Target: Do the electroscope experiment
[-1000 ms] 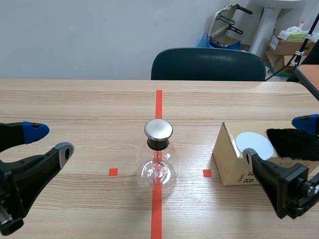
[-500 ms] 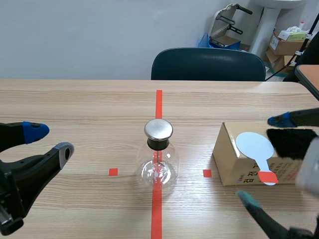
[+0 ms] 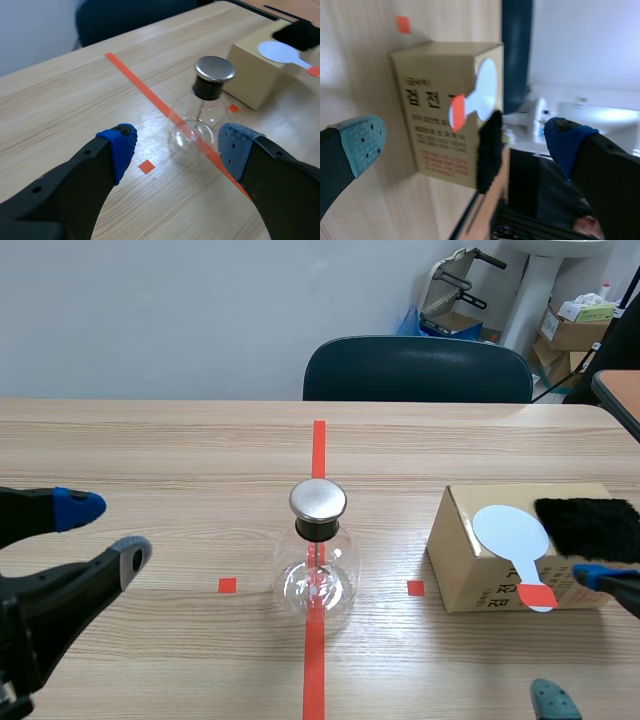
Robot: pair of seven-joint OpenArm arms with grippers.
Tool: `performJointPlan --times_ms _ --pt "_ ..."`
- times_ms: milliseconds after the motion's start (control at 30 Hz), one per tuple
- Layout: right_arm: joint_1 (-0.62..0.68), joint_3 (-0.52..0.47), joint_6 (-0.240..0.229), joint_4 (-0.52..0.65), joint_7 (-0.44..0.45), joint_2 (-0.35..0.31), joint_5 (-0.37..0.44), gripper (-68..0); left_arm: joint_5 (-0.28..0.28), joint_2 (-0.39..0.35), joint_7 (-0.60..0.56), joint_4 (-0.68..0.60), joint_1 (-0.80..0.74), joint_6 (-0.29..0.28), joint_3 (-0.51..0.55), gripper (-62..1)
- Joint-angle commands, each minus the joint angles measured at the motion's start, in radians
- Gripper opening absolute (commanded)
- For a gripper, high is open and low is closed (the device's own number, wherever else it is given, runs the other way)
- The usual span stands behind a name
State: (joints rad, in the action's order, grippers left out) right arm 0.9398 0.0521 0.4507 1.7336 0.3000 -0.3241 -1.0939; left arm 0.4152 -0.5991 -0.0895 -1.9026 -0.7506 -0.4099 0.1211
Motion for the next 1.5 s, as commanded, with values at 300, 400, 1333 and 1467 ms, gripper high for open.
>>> performJointPlan --times_ms 300,400,1333,1467 --pt "-0.228 0.093 0.323 -0.256 -0.152 -0.017 -0.079 0.4 0.021 -0.251 -0.172 -0.013 0.032 -0.057 -0.211 -23.2" --pt "-0.279 0.120 0.328 -0.298 -0.179 -0.017 -0.087 0.4 0.021 -0.290 -0.183 -0.013 0.068 -0.057 -0.282 -23.1" --pt "-0.391 0.245 0.322 -0.363 -0.339 -0.017 -0.111 0.4 0.093 -0.448 -0.220 -0.014 0.019 -0.110 -0.328 -13.7" --pt "-0.391 0.245 0.320 -0.363 -0.339 -0.017 -0.112 -10.9 0.097 -0.448 -0.260 -0.014 0.020 -0.101 -0.327 -13.7"
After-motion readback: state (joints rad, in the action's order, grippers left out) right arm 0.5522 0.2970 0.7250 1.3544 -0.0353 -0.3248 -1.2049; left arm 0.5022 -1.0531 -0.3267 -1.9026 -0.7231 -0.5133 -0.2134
